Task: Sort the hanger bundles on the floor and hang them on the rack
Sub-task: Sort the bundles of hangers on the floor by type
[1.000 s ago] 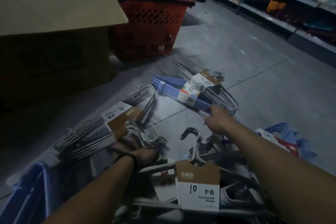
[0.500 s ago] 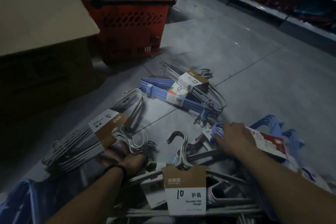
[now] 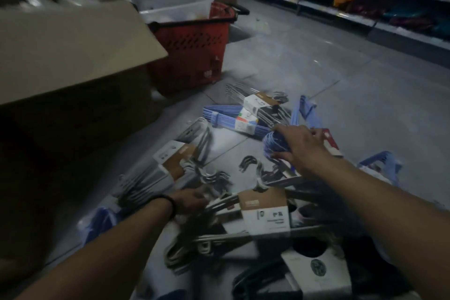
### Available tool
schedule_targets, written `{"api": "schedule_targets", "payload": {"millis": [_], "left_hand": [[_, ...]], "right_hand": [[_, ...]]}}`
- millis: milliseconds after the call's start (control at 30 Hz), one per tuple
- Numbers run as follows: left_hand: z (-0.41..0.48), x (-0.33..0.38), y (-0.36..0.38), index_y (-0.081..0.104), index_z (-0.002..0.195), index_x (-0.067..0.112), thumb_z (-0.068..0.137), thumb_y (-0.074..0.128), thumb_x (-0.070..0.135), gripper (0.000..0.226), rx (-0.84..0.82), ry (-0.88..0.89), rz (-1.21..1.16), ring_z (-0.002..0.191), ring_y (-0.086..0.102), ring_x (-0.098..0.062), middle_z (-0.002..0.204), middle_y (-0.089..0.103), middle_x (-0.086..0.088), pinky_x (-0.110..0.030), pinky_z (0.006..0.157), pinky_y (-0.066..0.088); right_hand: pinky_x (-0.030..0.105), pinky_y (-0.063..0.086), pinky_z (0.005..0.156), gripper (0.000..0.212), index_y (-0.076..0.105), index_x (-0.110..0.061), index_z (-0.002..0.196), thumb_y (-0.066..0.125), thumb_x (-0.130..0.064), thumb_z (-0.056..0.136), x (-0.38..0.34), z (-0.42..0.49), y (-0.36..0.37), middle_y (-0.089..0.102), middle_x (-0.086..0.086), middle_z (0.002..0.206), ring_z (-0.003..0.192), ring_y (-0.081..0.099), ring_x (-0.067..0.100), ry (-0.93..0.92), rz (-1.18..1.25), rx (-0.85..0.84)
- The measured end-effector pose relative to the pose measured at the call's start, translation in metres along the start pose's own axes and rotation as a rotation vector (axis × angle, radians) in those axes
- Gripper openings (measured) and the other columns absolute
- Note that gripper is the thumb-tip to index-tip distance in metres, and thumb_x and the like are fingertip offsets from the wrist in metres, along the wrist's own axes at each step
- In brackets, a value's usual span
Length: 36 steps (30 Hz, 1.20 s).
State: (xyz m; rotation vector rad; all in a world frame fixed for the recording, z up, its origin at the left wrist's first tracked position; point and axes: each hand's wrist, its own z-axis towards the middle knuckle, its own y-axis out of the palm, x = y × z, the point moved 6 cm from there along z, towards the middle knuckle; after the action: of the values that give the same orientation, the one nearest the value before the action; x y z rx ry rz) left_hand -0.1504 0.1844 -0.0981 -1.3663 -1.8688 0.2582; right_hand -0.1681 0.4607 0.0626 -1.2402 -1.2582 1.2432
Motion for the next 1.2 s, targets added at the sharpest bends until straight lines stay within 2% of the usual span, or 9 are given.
{"api": "schedule_targets", "payload": {"millis": [167, 367, 567, 733, 867, 933, 1033, 1133, 1200], "left_hand": [[-0.046, -0.021, -0.038, 0.071, 0.112, 0.007, 0.109, 0.051, 0.042, 0.041, 0.089, 0.110, -0.034, 0.093, 0.054, -0.019, 0.104, 0.065, -0.016, -0.026, 0.075, 0.036], [-0.106, -0.033, -0.103, 0.067, 0.108, 0.019, 0.107, 0.049, 0.054, 0.040, 0.167, 0.176, -0.330, 0.072, 0.061, -0.018, 0.096, 0.069, -0.006, -0.029, 0.060, 0.051], [-0.171, -0.083, -0.151, 0.035, 0.156, 0.031, 0.093, 0.036, 0.084, 0.082, 0.356, 0.066, -0.699, 0.115, 0.067, -0.032, 0.147, 0.051, -0.011, -0.053, 0.099, 0.058], [-0.198, -0.117, -0.103, 0.062, 0.115, 0.013, 0.099, 0.032, 0.080, 0.075, 0.151, -0.056, -1.406, 0.071, 0.062, -0.020, 0.087, 0.067, -0.009, -0.033, 0.070, 0.053], [-0.207, -0.127, -0.075, 0.064, 0.134, 0.011, 0.110, 0.035, 0.058, 0.060, 0.148, -0.014, -1.642, 0.103, 0.072, -0.032, 0.122, 0.075, -0.019, -0.041, 0.082, 0.063], [-0.208, -0.138, -0.071, 0.060, 0.135, 0.010, 0.112, 0.036, 0.049, 0.052, 0.211, -0.015, -1.633, 0.109, 0.070, -0.032, 0.127, 0.072, -0.019, -0.040, 0.079, 0.063], [-0.205, -0.158, -0.072, 0.059, 0.123, 0.010, 0.113, 0.042, 0.040, 0.037, 0.328, -0.006, -1.520, 0.081, 0.071, -0.026, 0.096, 0.075, -0.013, -0.036, 0.059, 0.063], [-0.201, -0.174, -0.068, 0.058, 0.111, 0.011, 0.110, 0.049, 0.044, 0.034, 0.347, -0.026, -1.300, 0.064, 0.058, -0.020, 0.080, 0.070, -0.008, -0.031, 0.057, 0.047], [-0.202, -0.178, -0.063, 0.066, 0.099, 0.013, 0.106, 0.048, 0.058, 0.049, 0.313, -0.054, -1.148, 0.056, 0.052, -0.017, 0.076, 0.068, -0.008, -0.023, 0.048, 0.039]], "right_hand": [[0.047, 0.049, 0.087, 0.058, 0.056, -0.024, 0.130, 0.082, -0.046, 0.082, -0.063, 0.001, -0.057, 0.068, 0.011, 0.117, 0.108, 0.062, 0.039, -0.185, 0.052, 0.155], [0.035, 0.041, 0.072, 0.053, 0.055, -0.026, 0.128, 0.085, -0.036, 0.085, -0.162, 0.005, -0.128, 0.066, 0.000, 0.102, 0.087, 0.063, 0.023, -0.327, 0.535, 0.239], [0.043, 0.063, 0.075, 0.038, 0.061, -0.035, 0.115, 0.081, -0.016, 0.089, -0.248, -0.026, -0.118, 0.075, 0.000, 0.109, 0.098, 0.075, 0.017, -0.376, 1.239, 0.172], [0.049, 0.060, 0.092, 0.031, 0.064, -0.023, 0.125, 0.073, -0.013, 0.096, -0.288, -0.059, -0.068, 0.074, 0.007, 0.117, 0.110, 0.072, 0.029, -0.363, 1.457, 0.038], [0.053, 0.054, 0.104, 0.035, 0.060, -0.012, 0.131, 0.070, -0.015, 0.097, -0.305, -0.079, -0.027, 0.069, 0.019, 0.127, 0.123, 0.065, 0.042, -0.308, 1.788, -0.127], [0.053, 0.050, 0.109, 0.034, 0.059, -0.010, 0.127, 0.072, -0.014, 0.096, -0.300, -0.084, -0.008, 0.066, 0.022, 0.128, 0.125, 0.061, 0.044, -0.254, 1.979, -0.270], [0.054, 0.048, 0.107, 0.058, 0.070, -0.007, 0.120, 0.091, -0.031, 0.072, -0.280, -0.086, 0.019, 0.063, 0.026, 0.132, 0.125, 0.059, 0.044, -0.083, 2.126, -0.516], [0.048, 0.061, 0.090, 0.073, 0.079, -0.001, 0.099, 0.101, -0.044, 0.045, -0.259, -0.088, 0.042, 0.069, 0.031, 0.113, 0.105, 0.069, 0.042, 0.013, 1.867, -0.555], [0.043, 0.059, 0.081, 0.058, 0.067, 0.005, 0.101, 0.093, -0.035, 0.067, -0.260, -0.098, 0.053, 0.061, 0.037, 0.103, 0.089, 0.068, 0.046, 0.034, 1.639, -0.669]]}}
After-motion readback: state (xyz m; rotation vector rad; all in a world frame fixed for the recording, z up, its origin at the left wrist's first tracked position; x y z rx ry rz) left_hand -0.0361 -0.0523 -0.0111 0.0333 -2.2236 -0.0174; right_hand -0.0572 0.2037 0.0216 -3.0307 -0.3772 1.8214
